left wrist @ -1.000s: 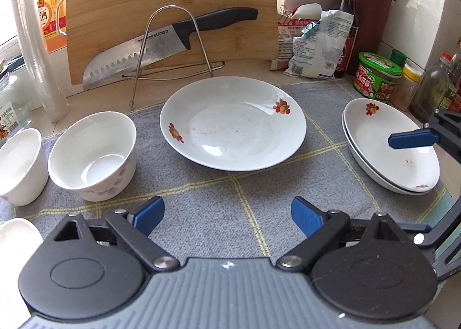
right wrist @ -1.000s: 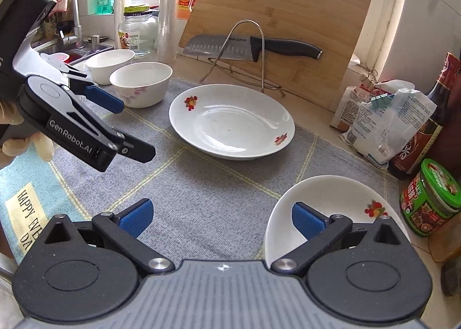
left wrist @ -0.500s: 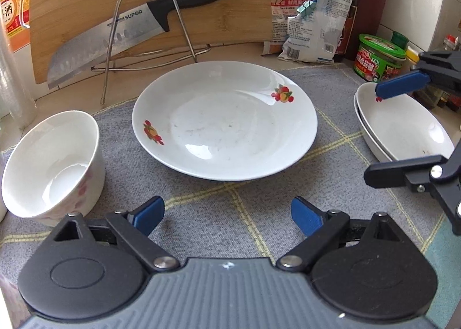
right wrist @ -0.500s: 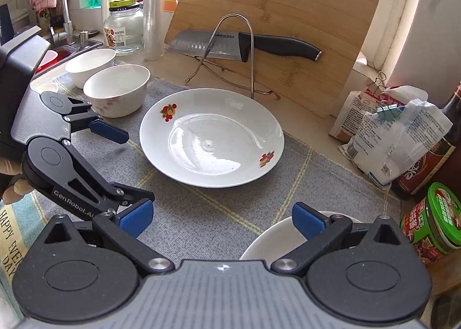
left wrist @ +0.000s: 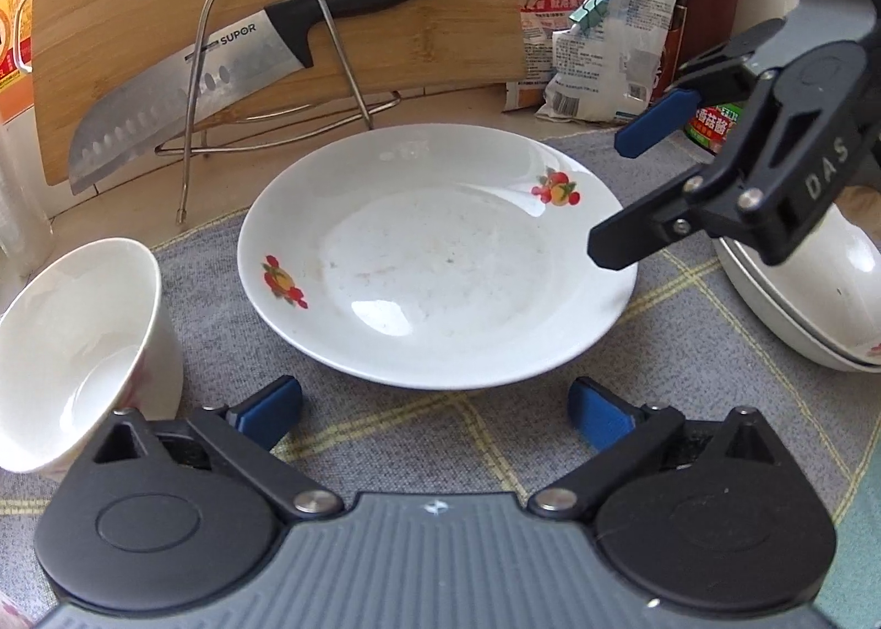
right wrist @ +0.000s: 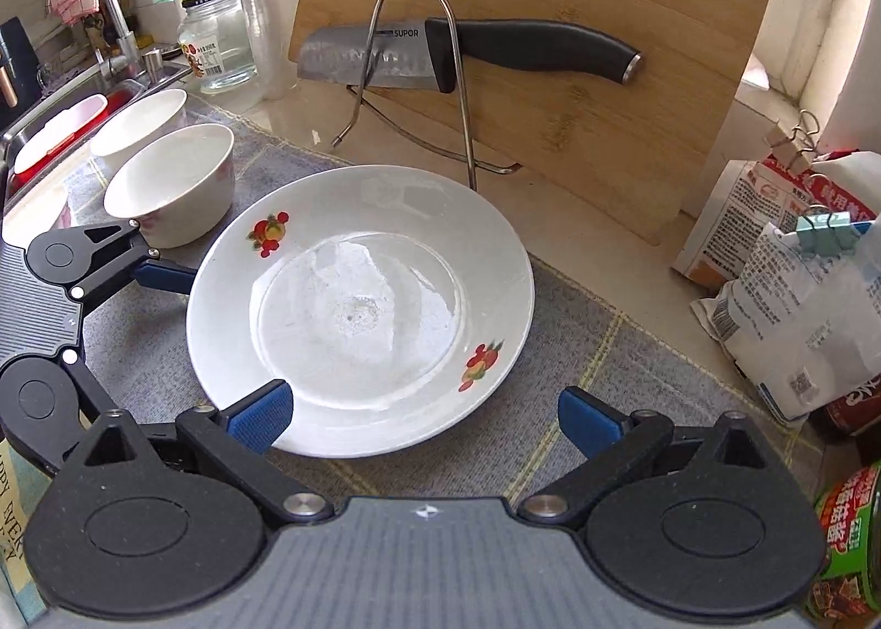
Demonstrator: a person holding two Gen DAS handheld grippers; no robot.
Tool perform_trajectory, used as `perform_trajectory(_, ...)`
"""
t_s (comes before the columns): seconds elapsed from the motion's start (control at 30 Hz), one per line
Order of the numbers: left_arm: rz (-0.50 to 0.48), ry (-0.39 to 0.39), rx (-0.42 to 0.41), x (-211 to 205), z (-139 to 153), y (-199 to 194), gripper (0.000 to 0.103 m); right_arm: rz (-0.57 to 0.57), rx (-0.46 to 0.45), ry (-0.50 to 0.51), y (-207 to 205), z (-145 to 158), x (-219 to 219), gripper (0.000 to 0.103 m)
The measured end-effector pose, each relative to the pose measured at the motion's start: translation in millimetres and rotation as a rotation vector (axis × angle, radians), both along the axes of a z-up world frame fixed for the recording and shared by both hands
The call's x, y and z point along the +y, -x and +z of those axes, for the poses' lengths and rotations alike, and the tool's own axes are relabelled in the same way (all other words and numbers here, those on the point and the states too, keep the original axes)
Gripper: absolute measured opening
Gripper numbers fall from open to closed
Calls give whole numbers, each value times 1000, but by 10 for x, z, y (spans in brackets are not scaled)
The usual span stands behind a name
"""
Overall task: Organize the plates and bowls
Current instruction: 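Grip the rim of the white flower plate with both grippers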
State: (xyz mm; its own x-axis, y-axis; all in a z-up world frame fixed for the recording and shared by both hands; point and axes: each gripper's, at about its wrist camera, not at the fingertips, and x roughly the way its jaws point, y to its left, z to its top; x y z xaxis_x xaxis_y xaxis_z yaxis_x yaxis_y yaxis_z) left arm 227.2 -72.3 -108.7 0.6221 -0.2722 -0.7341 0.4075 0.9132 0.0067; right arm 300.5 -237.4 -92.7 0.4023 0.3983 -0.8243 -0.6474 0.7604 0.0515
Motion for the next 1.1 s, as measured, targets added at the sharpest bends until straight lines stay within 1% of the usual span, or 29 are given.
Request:
perform_trajectory(0.2,-19,7,-19,-4,-13,-18,102,40,80,3,-323,-107,73,103)
perform_trajectory(0.43,-28,13,-35,-12,-25,-26,102,101,156,-17,-588,-212,200,103)
perform_trajectory(0.6,-33,17,-42,-16,-38,-29,102,138,185,-24,-726,-270,293,103)
perform_trajectory(1.1,-44,30,-71,10,-78,-8,102,219,205,-71,-1008,-263,451,103)
